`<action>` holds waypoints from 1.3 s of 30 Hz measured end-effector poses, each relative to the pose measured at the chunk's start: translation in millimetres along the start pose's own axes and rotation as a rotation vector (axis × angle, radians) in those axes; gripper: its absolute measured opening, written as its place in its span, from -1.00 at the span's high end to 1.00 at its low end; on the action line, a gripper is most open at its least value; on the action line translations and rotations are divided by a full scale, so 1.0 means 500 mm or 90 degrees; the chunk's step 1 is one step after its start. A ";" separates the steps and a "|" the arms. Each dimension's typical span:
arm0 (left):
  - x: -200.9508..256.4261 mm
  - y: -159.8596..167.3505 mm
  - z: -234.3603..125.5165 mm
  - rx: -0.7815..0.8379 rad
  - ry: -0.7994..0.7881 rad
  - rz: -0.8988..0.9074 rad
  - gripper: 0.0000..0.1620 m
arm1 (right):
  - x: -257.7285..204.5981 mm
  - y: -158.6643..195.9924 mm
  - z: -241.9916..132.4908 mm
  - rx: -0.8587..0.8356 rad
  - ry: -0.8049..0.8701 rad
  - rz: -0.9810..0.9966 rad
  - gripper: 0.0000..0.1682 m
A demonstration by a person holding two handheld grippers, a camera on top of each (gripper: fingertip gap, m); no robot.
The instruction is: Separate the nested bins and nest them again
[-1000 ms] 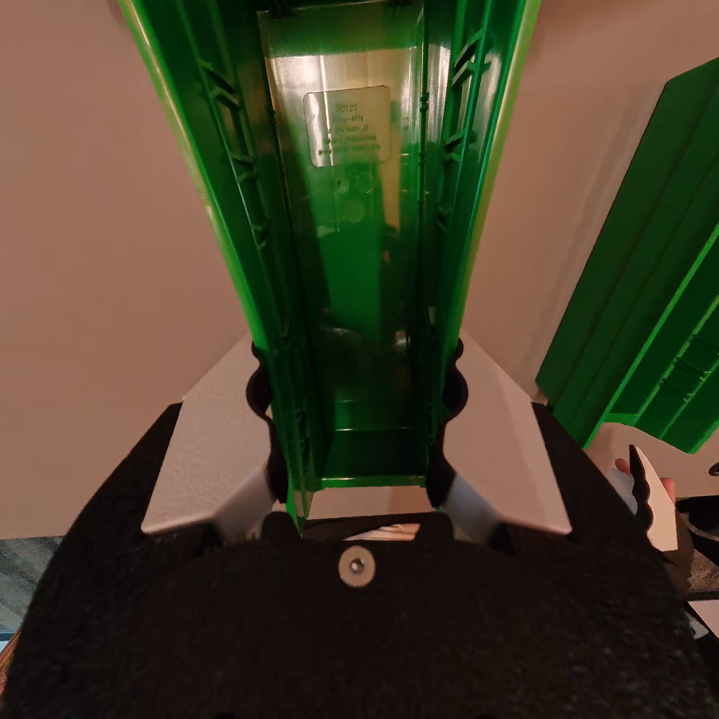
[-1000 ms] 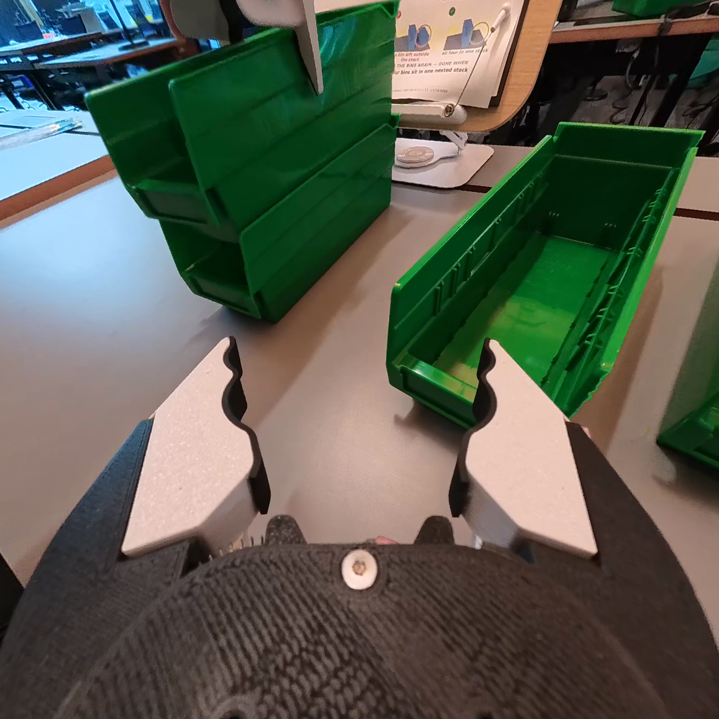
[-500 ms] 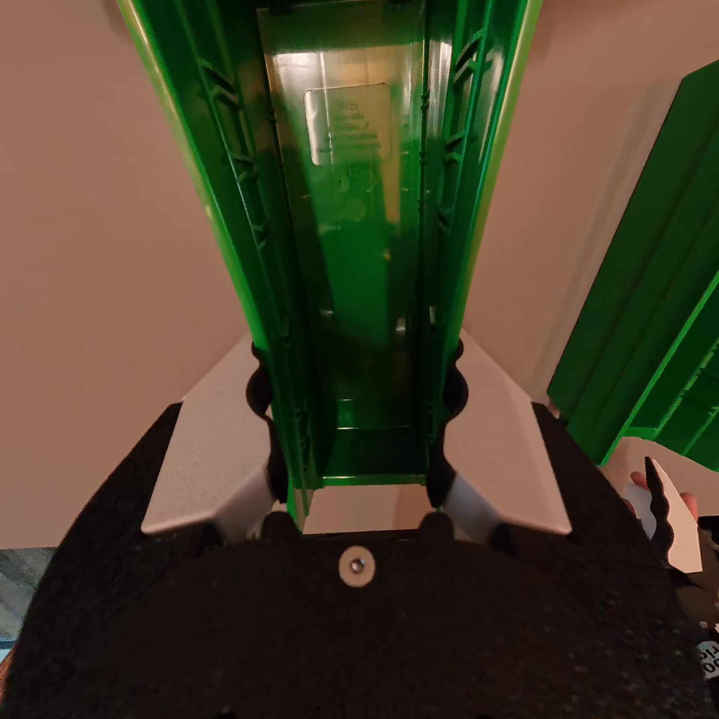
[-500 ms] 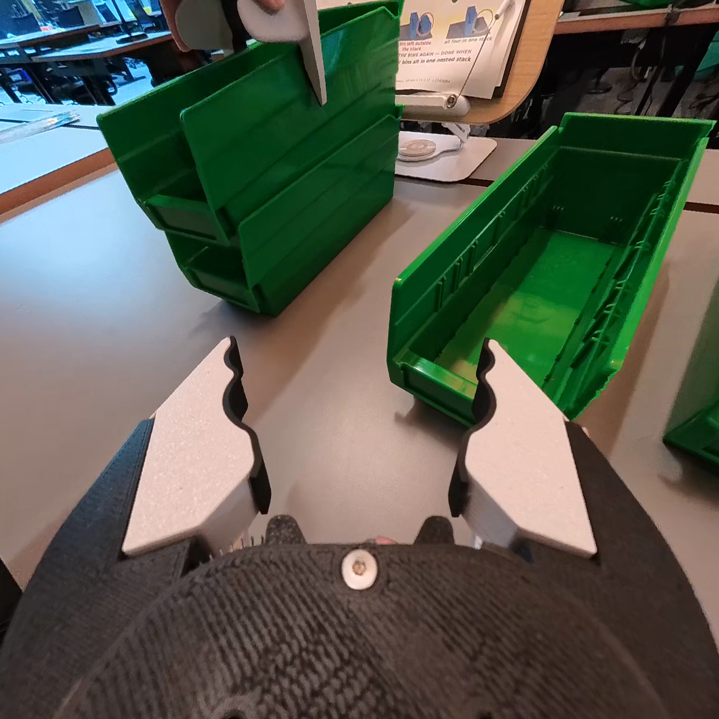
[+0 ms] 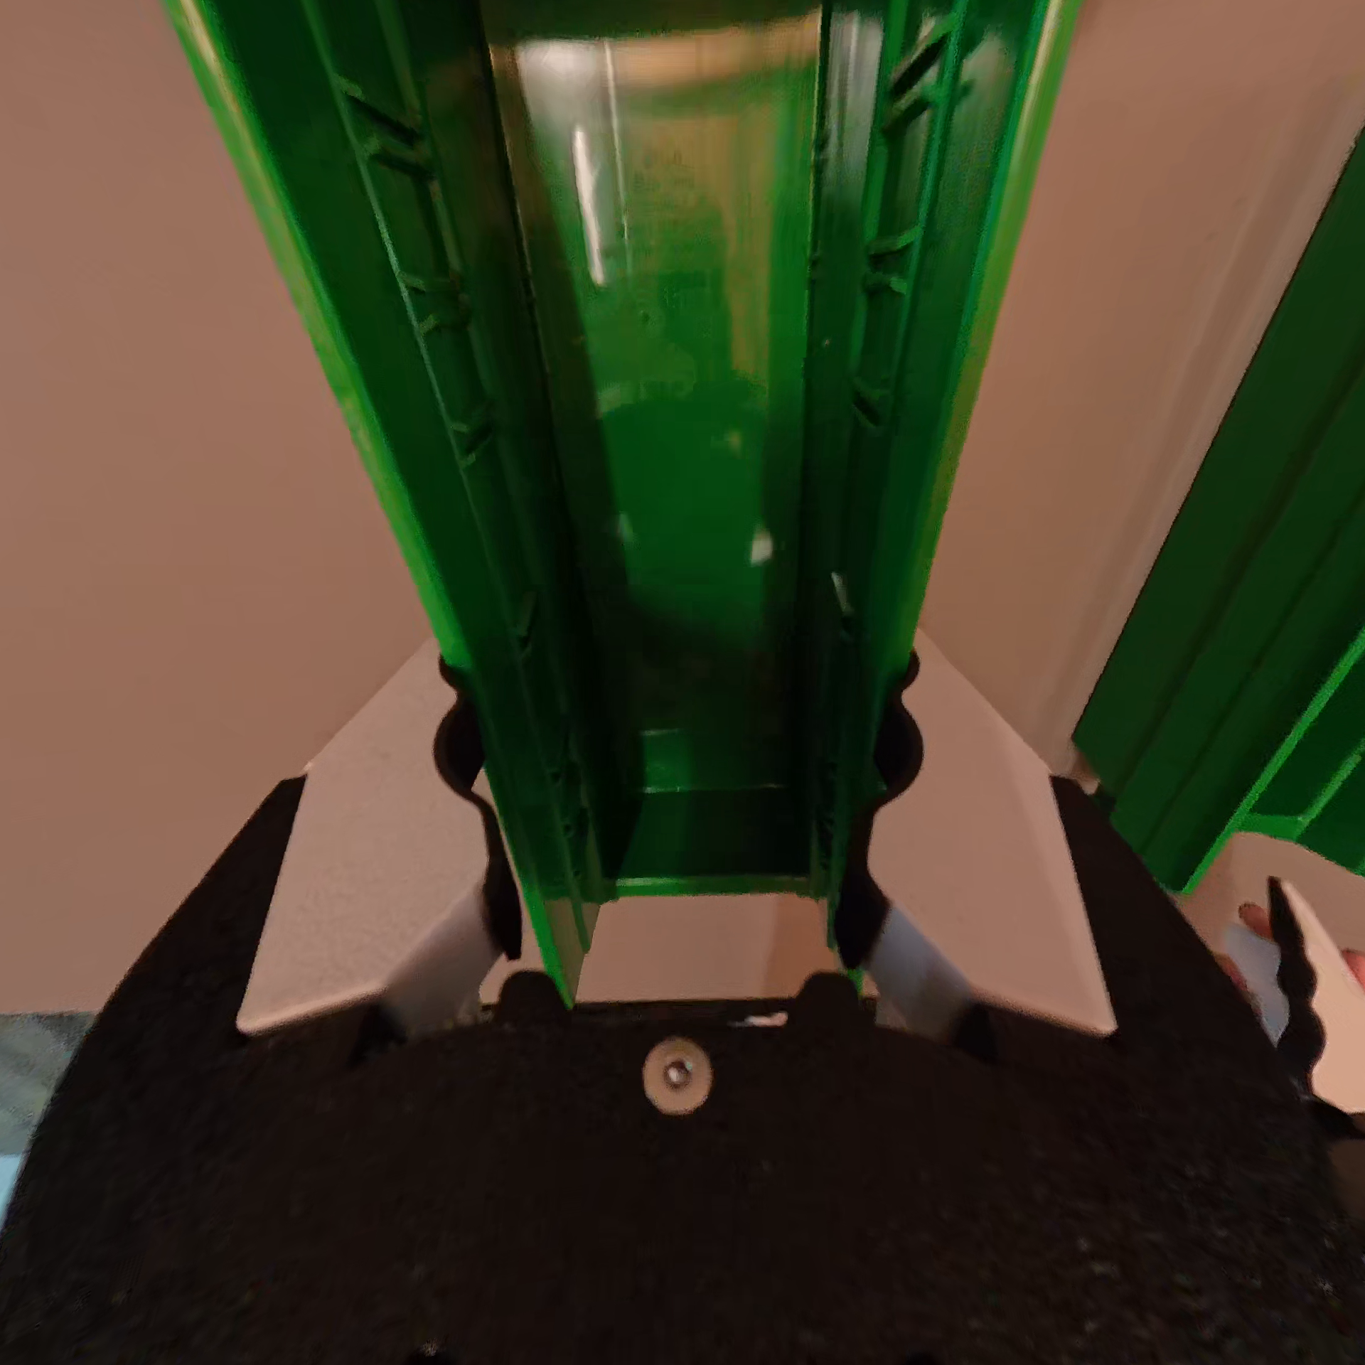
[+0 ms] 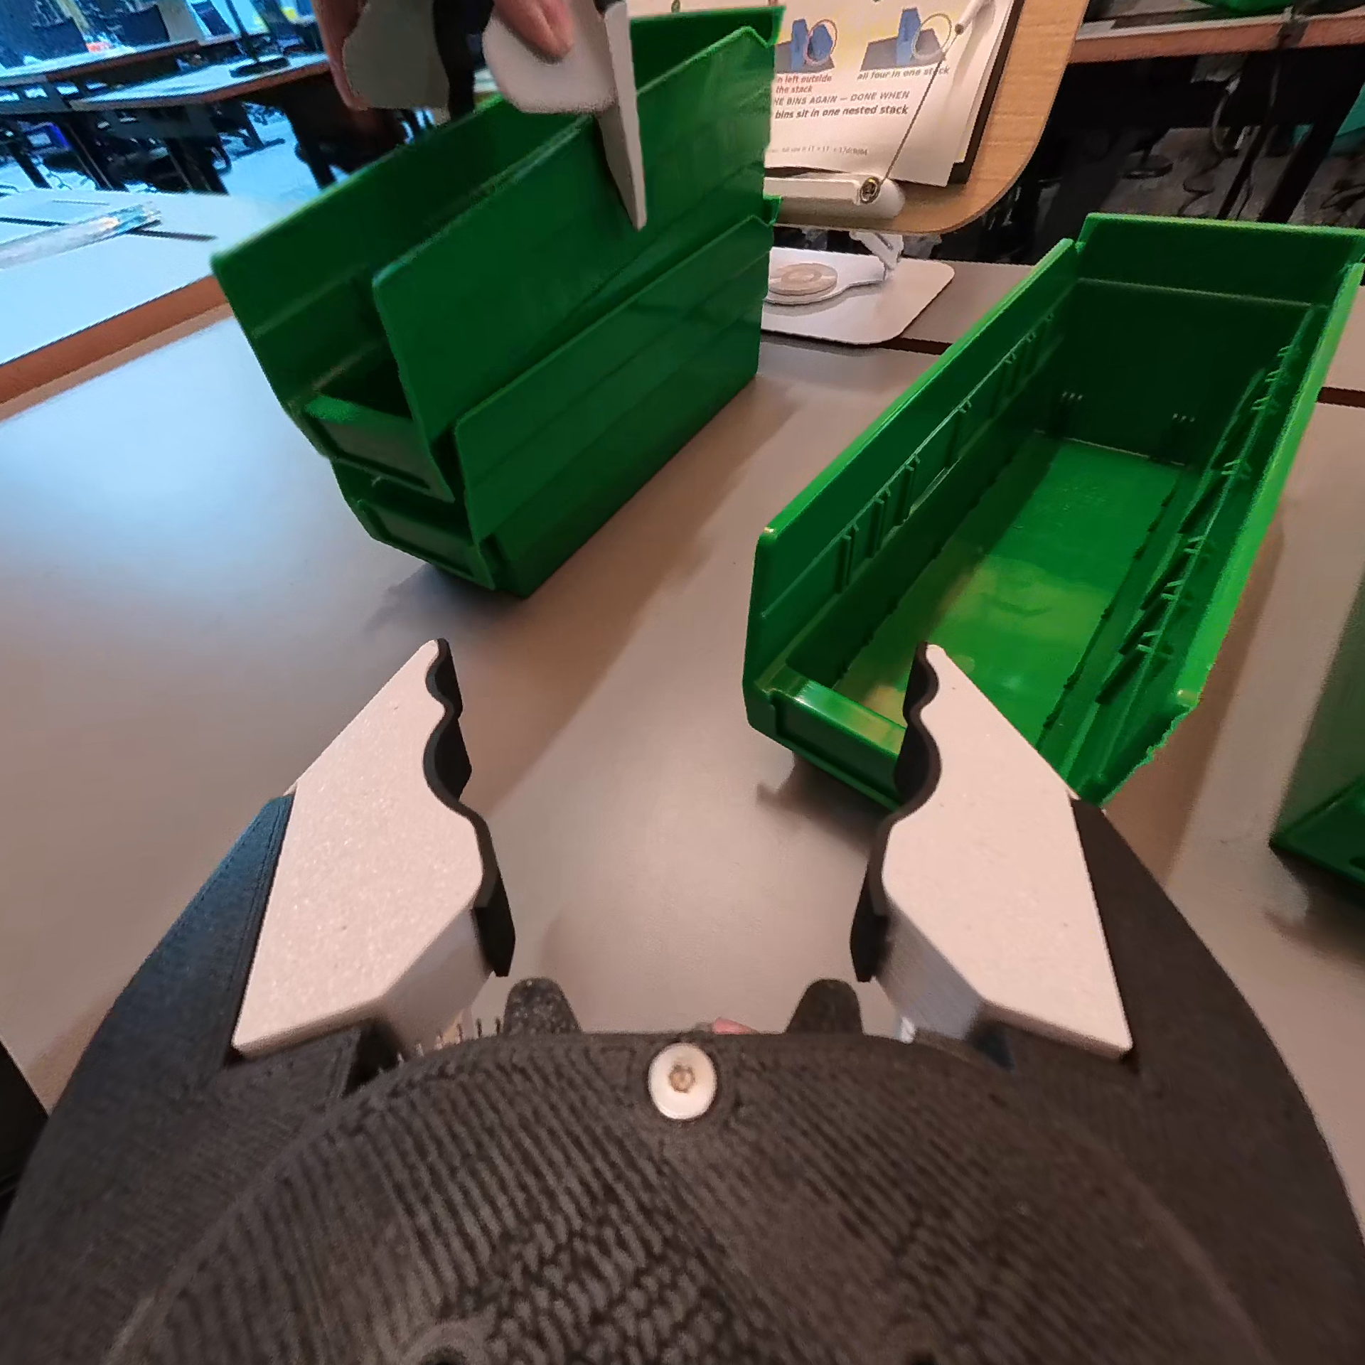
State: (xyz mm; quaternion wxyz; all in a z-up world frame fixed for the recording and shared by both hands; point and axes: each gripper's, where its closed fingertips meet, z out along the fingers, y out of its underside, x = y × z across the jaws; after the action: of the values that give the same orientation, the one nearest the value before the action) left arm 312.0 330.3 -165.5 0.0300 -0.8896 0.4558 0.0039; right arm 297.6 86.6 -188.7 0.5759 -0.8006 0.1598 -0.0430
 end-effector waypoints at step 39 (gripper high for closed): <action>-0.011 0.017 0.032 -0.064 -0.004 0.029 -0.37 | -0.003 0.011 0.009 -0.014 -0.005 -0.008 -0.39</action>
State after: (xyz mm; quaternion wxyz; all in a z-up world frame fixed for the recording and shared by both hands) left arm 302.3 330.4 -181.8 -0.0136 -0.8793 0.4751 0.0305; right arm 296.0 89.5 -195.3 0.5673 -0.8082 0.1527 -0.0414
